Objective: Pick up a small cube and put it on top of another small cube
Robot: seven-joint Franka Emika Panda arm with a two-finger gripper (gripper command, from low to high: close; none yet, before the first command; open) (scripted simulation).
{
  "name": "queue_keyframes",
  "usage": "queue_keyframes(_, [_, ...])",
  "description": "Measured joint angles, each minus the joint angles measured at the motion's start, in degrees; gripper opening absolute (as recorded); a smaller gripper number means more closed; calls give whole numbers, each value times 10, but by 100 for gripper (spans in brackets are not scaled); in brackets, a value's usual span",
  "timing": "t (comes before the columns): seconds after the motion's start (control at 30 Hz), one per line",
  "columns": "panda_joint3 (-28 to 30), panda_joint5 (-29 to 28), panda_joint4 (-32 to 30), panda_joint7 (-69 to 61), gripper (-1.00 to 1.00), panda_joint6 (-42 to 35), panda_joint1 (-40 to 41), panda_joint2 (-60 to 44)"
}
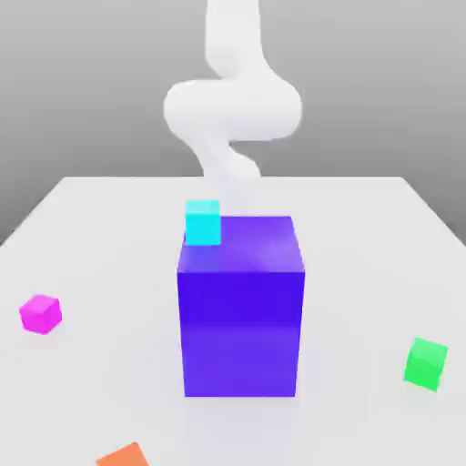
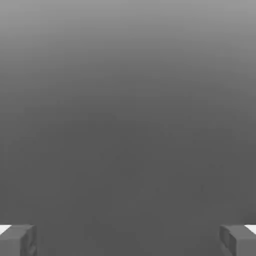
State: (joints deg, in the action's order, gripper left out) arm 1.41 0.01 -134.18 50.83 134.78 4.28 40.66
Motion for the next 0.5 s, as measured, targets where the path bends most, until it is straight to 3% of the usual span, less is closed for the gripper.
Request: queue_keyframes(0.5, [119,9,-145,297,0,182,235,-314])
